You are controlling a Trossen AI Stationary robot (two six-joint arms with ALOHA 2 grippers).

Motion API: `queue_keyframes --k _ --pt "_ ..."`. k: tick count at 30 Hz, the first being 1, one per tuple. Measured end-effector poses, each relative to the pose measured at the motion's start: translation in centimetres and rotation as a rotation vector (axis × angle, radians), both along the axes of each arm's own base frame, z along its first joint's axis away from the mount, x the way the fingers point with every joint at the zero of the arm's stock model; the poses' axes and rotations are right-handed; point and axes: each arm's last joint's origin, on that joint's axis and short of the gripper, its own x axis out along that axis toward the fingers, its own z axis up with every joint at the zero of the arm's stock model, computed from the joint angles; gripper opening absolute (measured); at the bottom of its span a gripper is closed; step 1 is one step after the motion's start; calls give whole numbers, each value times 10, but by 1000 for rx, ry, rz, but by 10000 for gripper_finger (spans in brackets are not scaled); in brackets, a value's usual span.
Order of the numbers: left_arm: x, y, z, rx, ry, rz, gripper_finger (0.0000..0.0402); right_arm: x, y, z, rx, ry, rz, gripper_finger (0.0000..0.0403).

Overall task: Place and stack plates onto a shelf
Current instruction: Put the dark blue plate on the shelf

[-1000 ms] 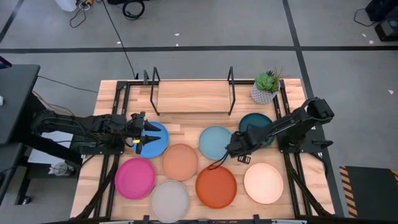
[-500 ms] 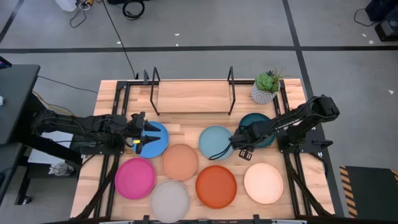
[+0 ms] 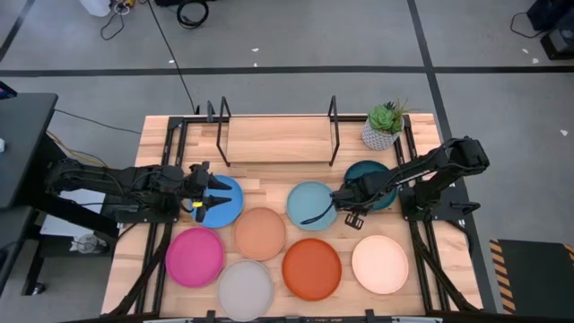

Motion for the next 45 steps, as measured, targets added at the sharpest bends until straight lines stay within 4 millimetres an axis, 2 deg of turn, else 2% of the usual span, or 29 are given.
queue_keyframes --k 6,13,19,25,29,34,40,45 --pt "0 0 0 0 1 0 185 6 5 8 32 -15 12 18" --pt "0 0 0 0 1 0 185 23 26 46 53 -73 100 15" --pt "0 0 0 0 1 0 185 37 42 80 20 -182 253 15" --pt "0 1 0 10 -2 32 185 52 53 99 -38 -330 507 15" --pt "1 1 2 12 -27 48 185 60 45 101 -109 -374 622 15" --pt "3 2 11 6 -118 60 185 84 22 95 -117 -377 677 15" --pt "3 2 13 17 -143 58 185 121 -3 94 -180 -262 763 15" --pt "3 2 13 17 -138 59 185 142 -26 86 -225 -138 800 16"
